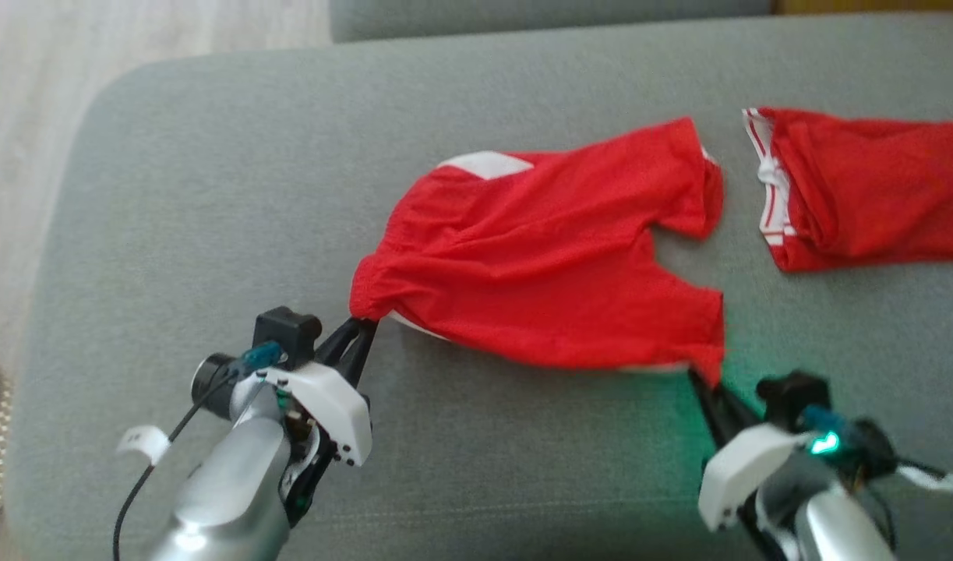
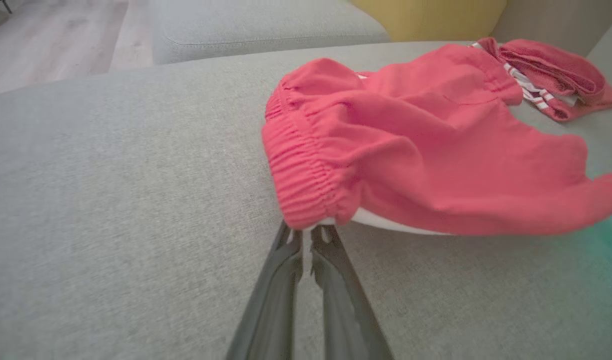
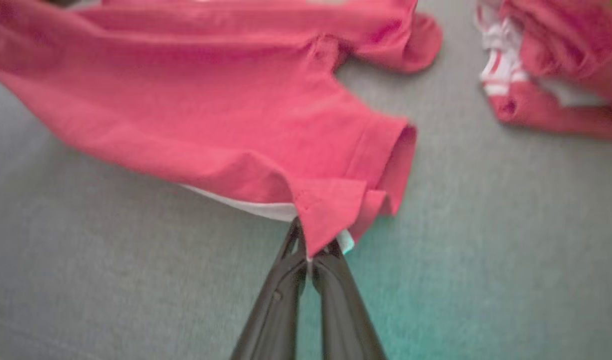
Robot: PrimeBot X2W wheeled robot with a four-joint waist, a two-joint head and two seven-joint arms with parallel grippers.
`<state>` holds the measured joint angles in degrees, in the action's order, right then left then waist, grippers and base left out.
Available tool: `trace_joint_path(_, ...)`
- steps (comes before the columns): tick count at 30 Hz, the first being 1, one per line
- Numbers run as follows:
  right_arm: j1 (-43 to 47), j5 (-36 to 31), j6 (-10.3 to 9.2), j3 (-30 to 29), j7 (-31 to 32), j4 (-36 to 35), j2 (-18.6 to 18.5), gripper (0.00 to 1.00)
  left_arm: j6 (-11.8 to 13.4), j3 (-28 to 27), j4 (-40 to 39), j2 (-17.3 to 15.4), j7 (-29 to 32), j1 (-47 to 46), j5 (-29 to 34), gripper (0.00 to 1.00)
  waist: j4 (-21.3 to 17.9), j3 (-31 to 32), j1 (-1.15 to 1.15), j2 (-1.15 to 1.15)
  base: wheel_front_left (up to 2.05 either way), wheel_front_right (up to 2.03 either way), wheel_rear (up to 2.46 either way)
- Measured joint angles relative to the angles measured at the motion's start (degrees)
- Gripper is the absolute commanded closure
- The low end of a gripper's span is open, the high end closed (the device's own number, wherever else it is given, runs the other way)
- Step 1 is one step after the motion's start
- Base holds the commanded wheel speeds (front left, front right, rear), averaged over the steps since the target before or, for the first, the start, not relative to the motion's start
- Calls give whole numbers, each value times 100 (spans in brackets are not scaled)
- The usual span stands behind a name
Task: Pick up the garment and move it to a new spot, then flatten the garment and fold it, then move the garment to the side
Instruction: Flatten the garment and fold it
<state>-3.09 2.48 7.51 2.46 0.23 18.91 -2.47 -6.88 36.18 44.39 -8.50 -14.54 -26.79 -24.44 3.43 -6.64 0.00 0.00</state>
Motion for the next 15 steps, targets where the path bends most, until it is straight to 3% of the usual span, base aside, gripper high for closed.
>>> trace_joint_path(9,-470,-49,0,64,-190,-855,-5,100,1,-227,-839,-245,385,341,-463,100,409,665,0,0,0,0,0)
trace_joint_path(15,-907,8,0,77,-232,-1230,-114,100,160,-565,-2132,-482,1123,494,-968,100,742,1045,0,0,0,0,0)
